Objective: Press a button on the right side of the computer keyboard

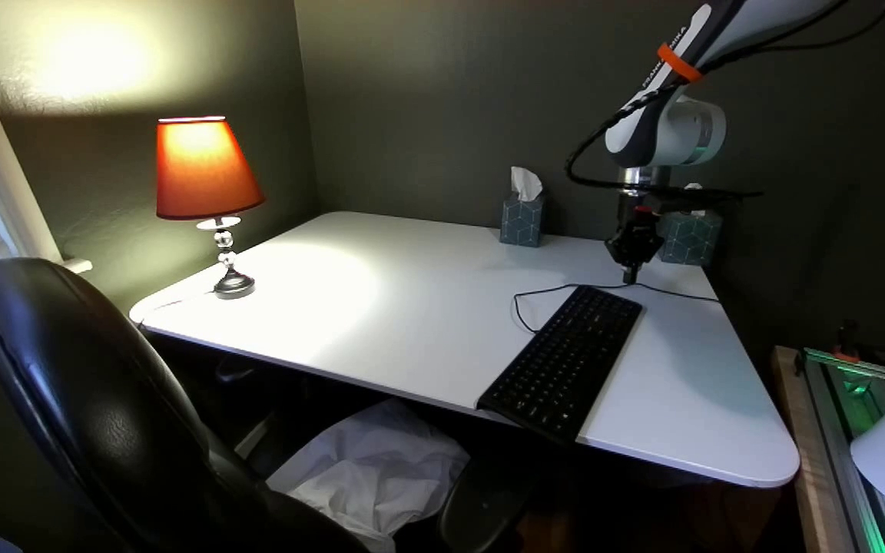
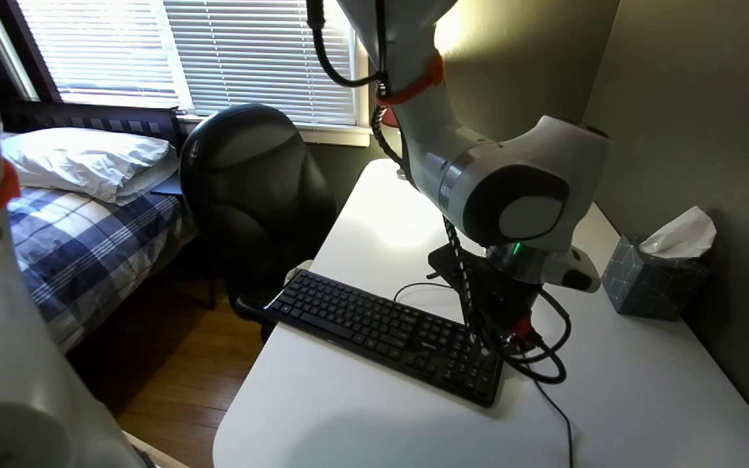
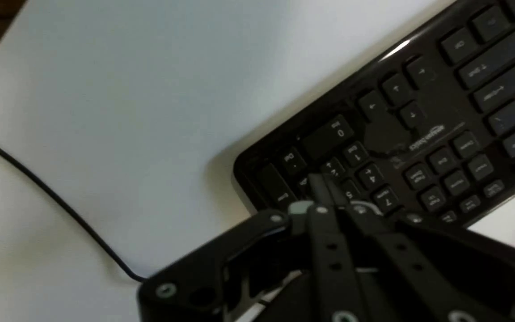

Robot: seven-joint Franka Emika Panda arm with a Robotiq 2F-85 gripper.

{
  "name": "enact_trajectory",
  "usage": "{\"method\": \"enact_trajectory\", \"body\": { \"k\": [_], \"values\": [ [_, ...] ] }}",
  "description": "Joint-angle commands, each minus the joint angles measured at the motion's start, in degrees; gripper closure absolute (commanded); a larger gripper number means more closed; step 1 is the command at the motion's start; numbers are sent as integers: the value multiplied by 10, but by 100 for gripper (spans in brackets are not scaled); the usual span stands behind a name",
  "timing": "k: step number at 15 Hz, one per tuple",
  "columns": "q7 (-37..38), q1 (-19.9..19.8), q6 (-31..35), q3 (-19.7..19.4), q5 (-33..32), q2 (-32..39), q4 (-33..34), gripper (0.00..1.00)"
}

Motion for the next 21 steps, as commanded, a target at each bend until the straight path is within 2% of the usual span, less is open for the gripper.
{"method": "enact_trajectory", "body": {
  "k": [1, 21],
  "values": [
    [15, -15, -7, 9, -21, 32, 23, 100],
    [-12, -35, -75, 46, -22, 83, 75, 100]
  ]
}}
